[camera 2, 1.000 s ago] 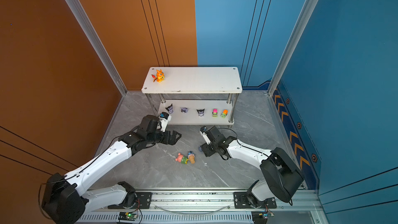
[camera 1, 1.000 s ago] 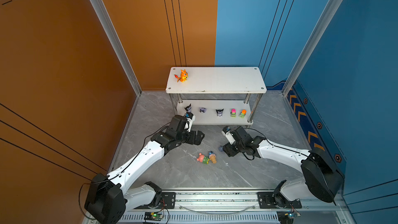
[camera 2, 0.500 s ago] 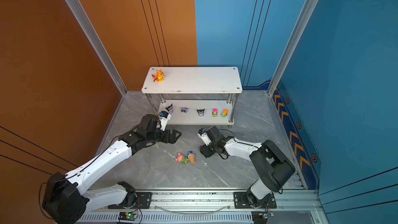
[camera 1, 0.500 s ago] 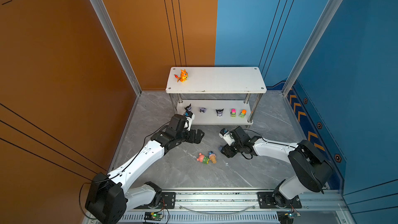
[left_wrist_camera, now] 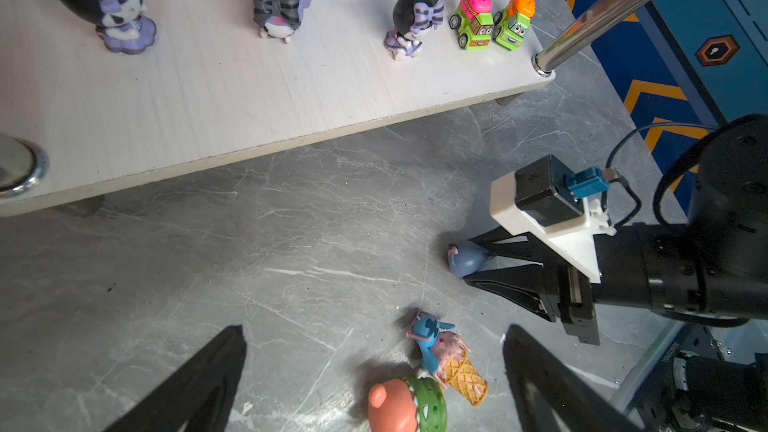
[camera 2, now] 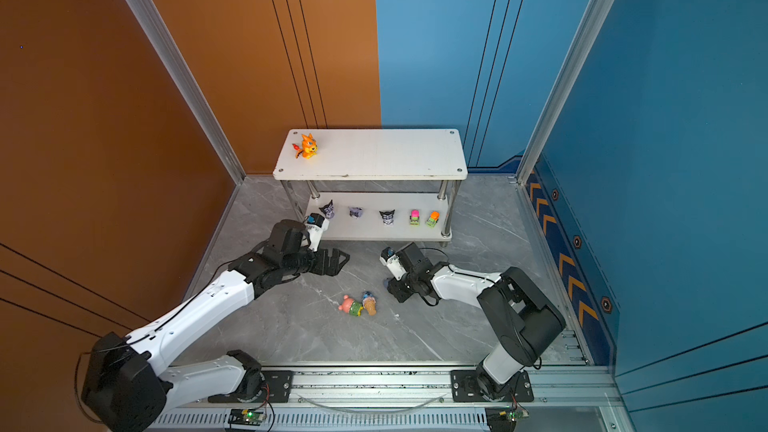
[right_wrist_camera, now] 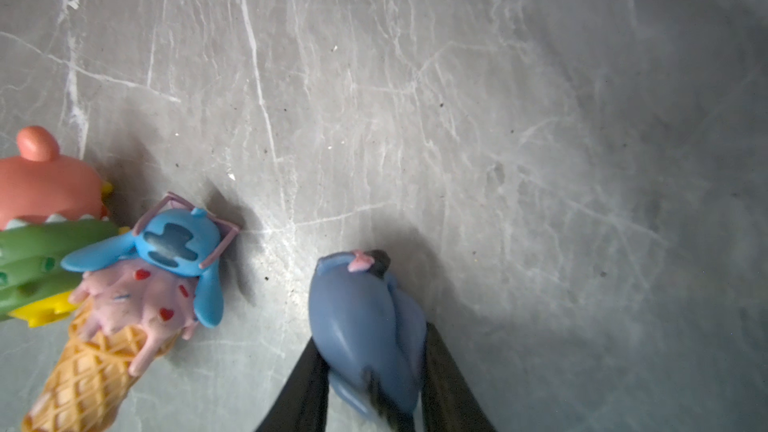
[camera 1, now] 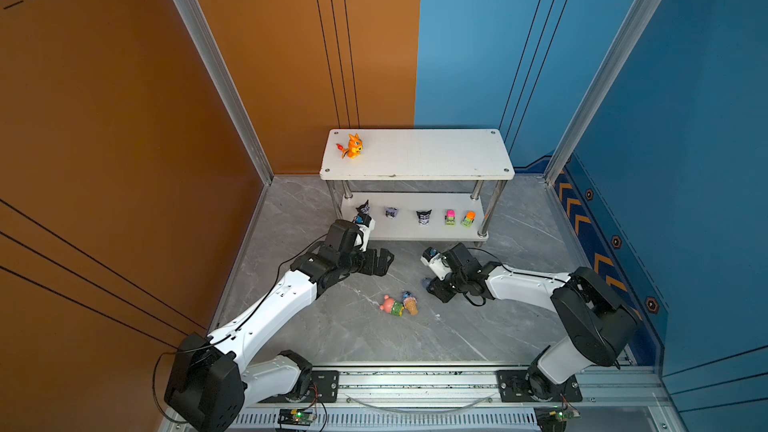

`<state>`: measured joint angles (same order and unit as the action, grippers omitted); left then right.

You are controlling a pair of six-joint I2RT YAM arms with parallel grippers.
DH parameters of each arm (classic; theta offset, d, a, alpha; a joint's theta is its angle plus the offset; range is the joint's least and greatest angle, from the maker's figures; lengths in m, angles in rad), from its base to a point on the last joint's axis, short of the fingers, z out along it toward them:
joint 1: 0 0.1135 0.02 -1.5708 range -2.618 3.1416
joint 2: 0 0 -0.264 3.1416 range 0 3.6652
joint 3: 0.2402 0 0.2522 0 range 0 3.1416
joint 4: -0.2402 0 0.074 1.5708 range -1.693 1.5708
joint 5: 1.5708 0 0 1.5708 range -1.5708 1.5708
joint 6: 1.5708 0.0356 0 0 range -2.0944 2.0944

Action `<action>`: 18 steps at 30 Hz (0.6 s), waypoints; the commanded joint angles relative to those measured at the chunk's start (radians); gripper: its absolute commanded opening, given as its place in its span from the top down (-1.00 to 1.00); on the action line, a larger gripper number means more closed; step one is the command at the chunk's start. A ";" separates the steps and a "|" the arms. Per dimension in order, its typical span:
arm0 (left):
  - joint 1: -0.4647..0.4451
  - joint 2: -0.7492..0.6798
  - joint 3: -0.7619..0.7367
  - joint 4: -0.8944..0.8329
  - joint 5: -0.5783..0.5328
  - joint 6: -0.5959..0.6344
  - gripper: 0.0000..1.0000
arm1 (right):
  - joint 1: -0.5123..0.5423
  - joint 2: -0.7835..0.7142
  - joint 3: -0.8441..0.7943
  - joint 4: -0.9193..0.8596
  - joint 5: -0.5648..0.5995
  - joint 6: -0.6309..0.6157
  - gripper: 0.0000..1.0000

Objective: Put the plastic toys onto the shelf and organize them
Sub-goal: 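Lower the right gripper and close it on the blue Eeyore figure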

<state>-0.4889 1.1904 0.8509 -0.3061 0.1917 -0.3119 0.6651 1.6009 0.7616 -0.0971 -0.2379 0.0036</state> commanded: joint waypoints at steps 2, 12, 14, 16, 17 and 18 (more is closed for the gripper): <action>0.016 0.002 -0.017 0.000 0.026 -0.001 -0.97 | 0.017 -0.014 0.034 -0.070 0.058 0.025 0.47; 0.020 0.003 -0.023 0.021 0.055 -0.006 -0.97 | 0.131 -0.045 0.212 -0.495 0.378 0.195 0.61; 0.020 -0.004 -0.028 0.025 0.056 -0.006 -0.97 | 0.154 -0.026 0.275 -0.613 0.425 0.243 0.59; 0.022 -0.008 -0.033 0.030 0.060 -0.008 -0.97 | 0.157 0.002 0.326 -0.713 0.442 0.300 0.57; 0.021 -0.008 -0.035 0.030 0.064 -0.009 -0.97 | 0.159 0.014 0.343 -0.751 0.442 0.327 0.57; 0.021 -0.010 -0.034 0.031 0.067 -0.009 -0.97 | 0.157 0.027 0.362 -0.788 0.430 0.347 0.58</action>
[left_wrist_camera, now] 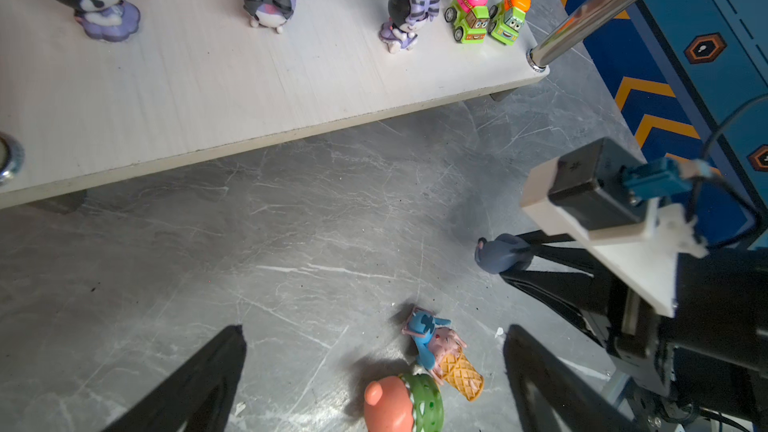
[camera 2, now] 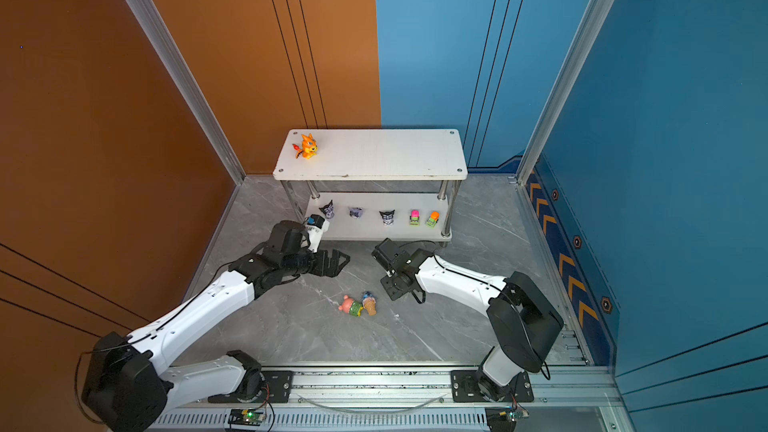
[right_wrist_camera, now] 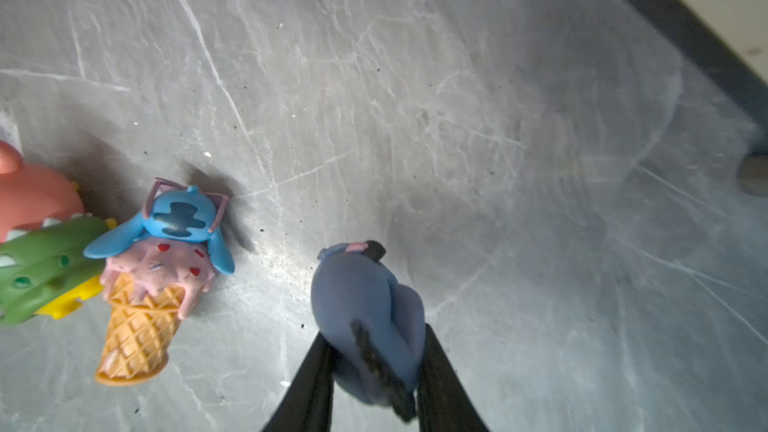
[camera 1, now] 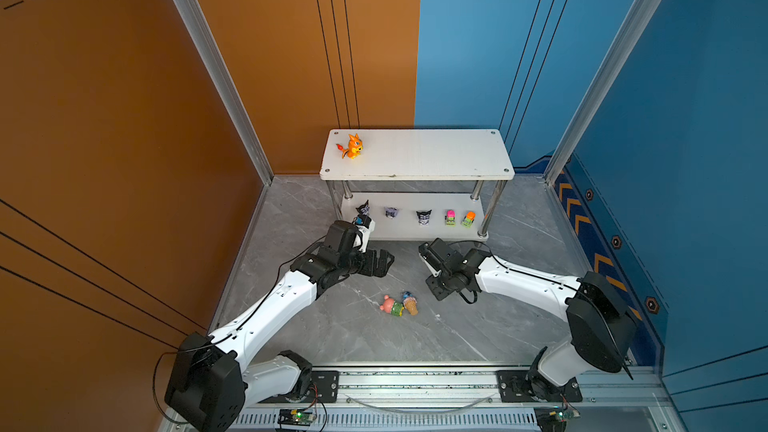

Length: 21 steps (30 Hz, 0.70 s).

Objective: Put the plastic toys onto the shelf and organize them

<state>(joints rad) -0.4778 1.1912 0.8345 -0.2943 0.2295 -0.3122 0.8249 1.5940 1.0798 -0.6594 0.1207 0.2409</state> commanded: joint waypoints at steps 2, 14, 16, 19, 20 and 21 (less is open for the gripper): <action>0.010 -0.013 -0.018 0.020 0.032 -0.008 -0.97 | -0.004 0.069 0.073 -0.287 0.043 0.137 0.58; 0.012 -0.035 -0.031 0.021 0.031 -0.007 -0.97 | 0.006 0.148 0.122 -0.402 0.000 0.163 0.58; 0.011 -0.035 -0.030 0.023 0.030 -0.007 -0.97 | 0.006 0.151 0.126 -0.408 -0.006 0.161 0.57; 0.012 -0.035 -0.032 0.026 0.031 -0.007 -0.97 | 0.006 0.167 0.120 -0.406 -0.015 0.160 0.56; 0.012 -0.033 -0.032 0.025 0.031 -0.007 -0.97 | 0.008 0.172 0.116 -0.402 -0.014 0.162 0.55; 0.012 -0.034 -0.031 0.026 0.031 -0.006 -0.97 | 0.008 0.176 0.108 -0.392 -0.014 0.166 0.55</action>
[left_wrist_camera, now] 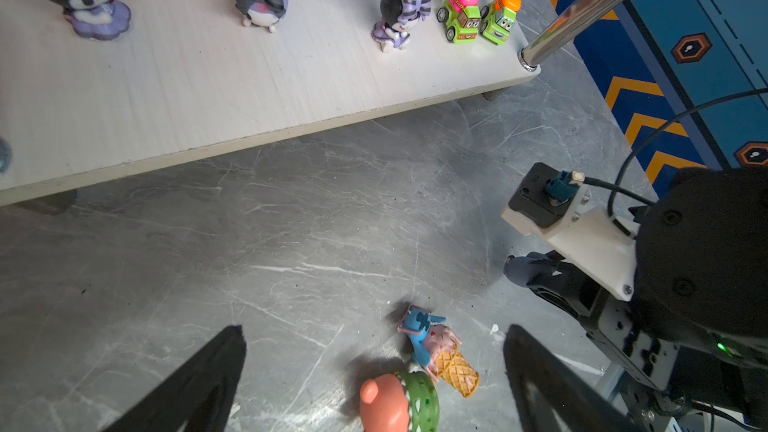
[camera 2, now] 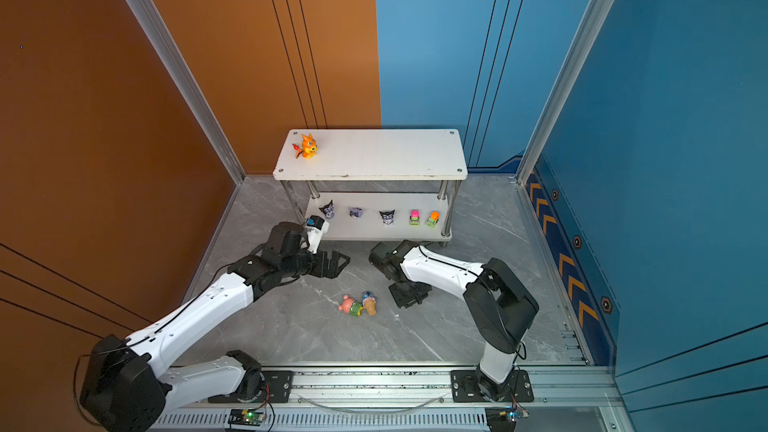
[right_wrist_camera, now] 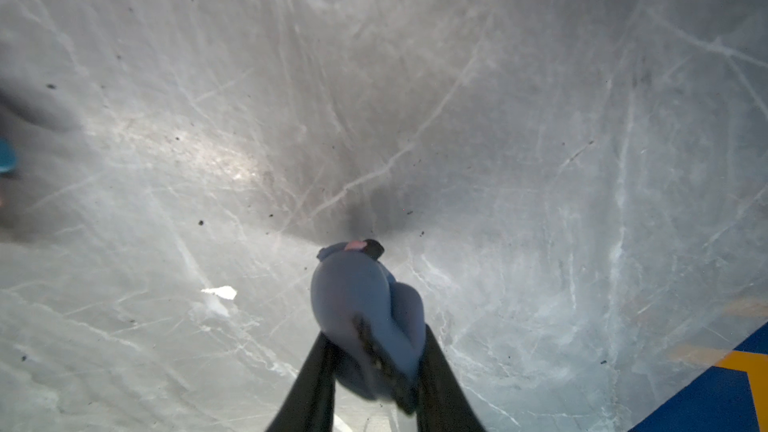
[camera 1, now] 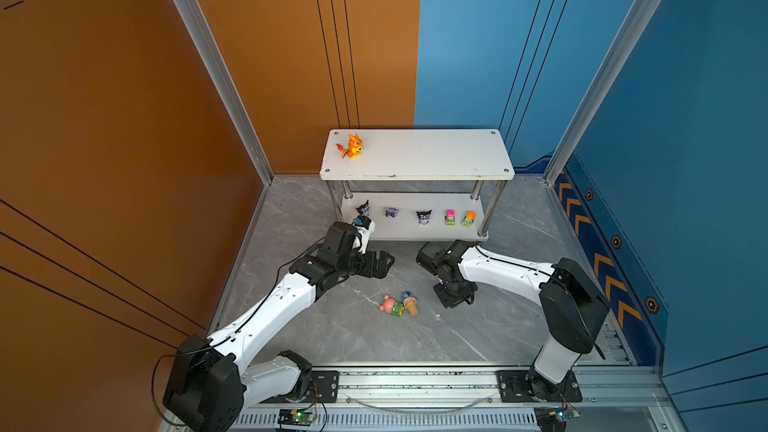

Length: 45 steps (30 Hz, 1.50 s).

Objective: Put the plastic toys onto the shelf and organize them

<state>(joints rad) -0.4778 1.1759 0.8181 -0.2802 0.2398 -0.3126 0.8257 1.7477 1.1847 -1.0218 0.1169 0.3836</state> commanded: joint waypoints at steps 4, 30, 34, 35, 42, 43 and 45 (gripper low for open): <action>0.011 -0.019 -0.015 0.009 0.020 -0.005 -0.97 | 0.011 0.009 -0.036 0.040 -0.020 0.057 0.55; 0.012 -0.002 -0.005 0.007 0.035 -0.016 -0.97 | 0.009 -0.233 -0.280 0.397 -0.070 -0.075 -0.25; 0.011 -0.002 -0.002 0.005 0.034 -0.016 -0.97 | -0.015 -0.292 -0.367 0.494 -0.092 -0.130 -0.27; 0.012 -0.002 0.000 0.003 0.034 -0.016 -0.97 | -0.041 -0.307 -0.381 0.518 -0.138 -0.135 -0.27; 0.010 -0.002 0.002 0.005 0.034 -0.019 -0.98 | -0.085 -0.362 -0.446 0.615 -0.188 -0.144 -0.26; 0.010 -0.001 0.001 0.004 0.034 -0.019 -0.98 | -0.085 -0.357 -0.452 0.623 -0.193 -0.144 -0.26; 0.011 0.000 0.004 0.004 0.035 -0.017 -0.98 | -0.082 -0.343 -0.466 0.642 -0.198 -0.143 -0.22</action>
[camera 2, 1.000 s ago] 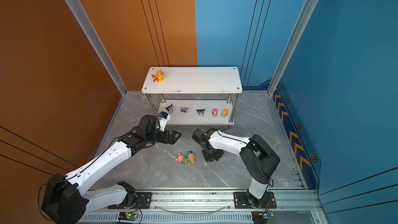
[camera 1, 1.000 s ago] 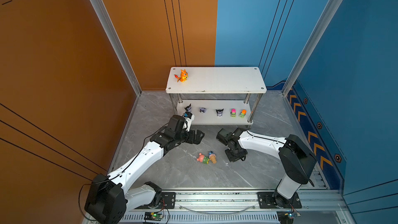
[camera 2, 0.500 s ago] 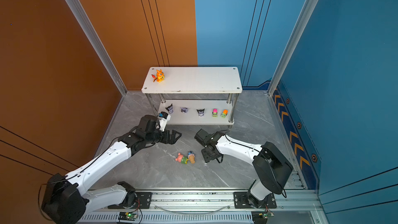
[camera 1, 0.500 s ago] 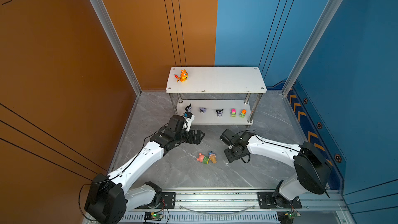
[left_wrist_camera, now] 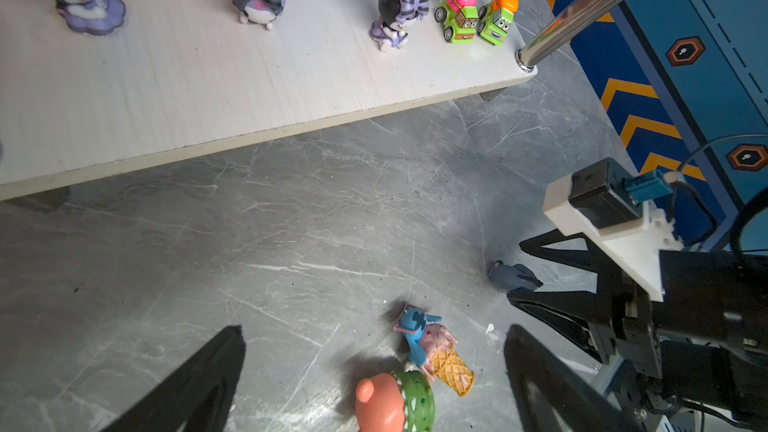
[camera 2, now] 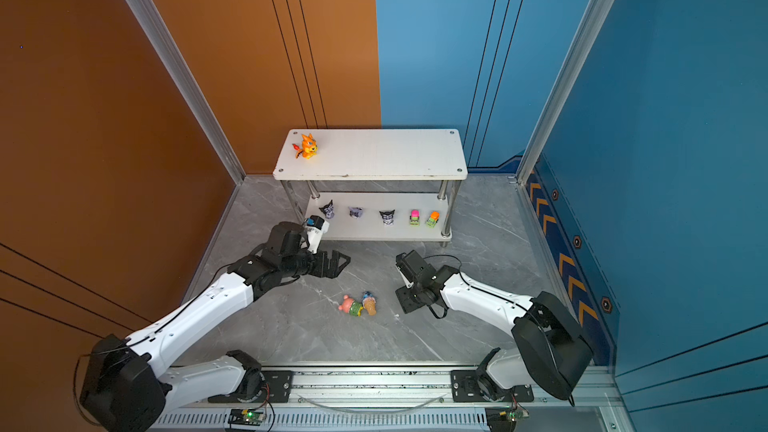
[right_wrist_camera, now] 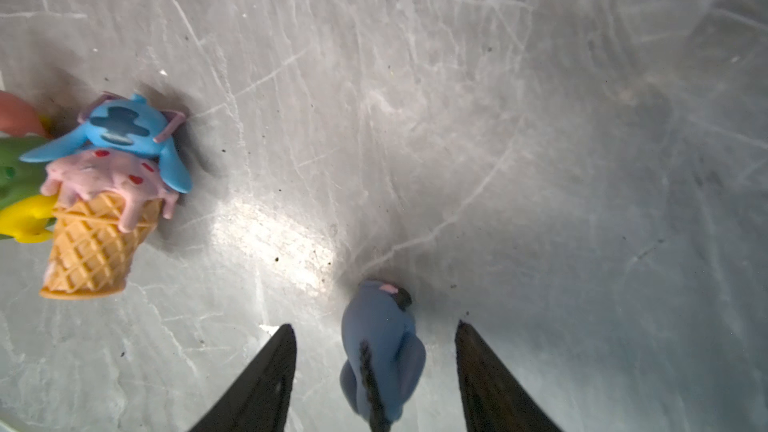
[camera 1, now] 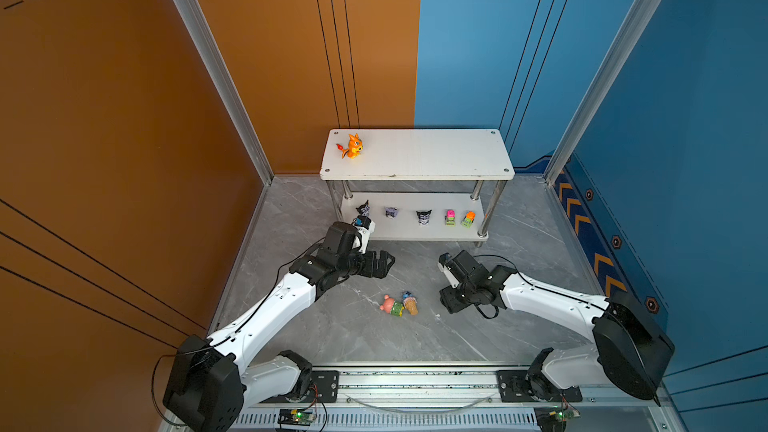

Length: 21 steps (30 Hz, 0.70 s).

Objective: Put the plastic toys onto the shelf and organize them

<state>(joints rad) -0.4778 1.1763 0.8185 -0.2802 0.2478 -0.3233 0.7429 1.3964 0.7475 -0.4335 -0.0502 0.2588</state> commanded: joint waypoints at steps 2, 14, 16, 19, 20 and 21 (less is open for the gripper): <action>0.010 0.001 0.004 0.003 0.026 -0.007 -0.98 | 0.008 0.012 -0.046 0.075 -0.029 -0.016 -0.18; 0.010 0.000 0.004 0.006 0.030 -0.008 -0.98 | 0.012 0.028 -0.051 0.059 0.011 0.019 0.13; 0.010 -0.004 -0.001 0.004 0.028 -0.007 -0.98 | 0.014 0.028 -0.050 0.056 0.022 0.025 0.19; 0.011 -0.001 -0.001 0.004 0.032 -0.007 -0.98 | 0.016 0.029 -0.051 0.050 0.028 0.033 0.18; 0.010 -0.001 -0.002 0.004 0.032 -0.007 -0.98 | 0.016 0.027 -0.052 0.047 0.031 0.036 0.17; 0.010 -0.003 -0.002 0.005 0.031 -0.006 -0.98 | 0.019 0.026 -0.054 0.046 0.032 0.037 0.15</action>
<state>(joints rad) -0.4778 1.1767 0.8185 -0.2802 0.2554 -0.3233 0.7536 1.4166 0.6952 -0.3733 -0.0486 0.2768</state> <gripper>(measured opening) 0.988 0.421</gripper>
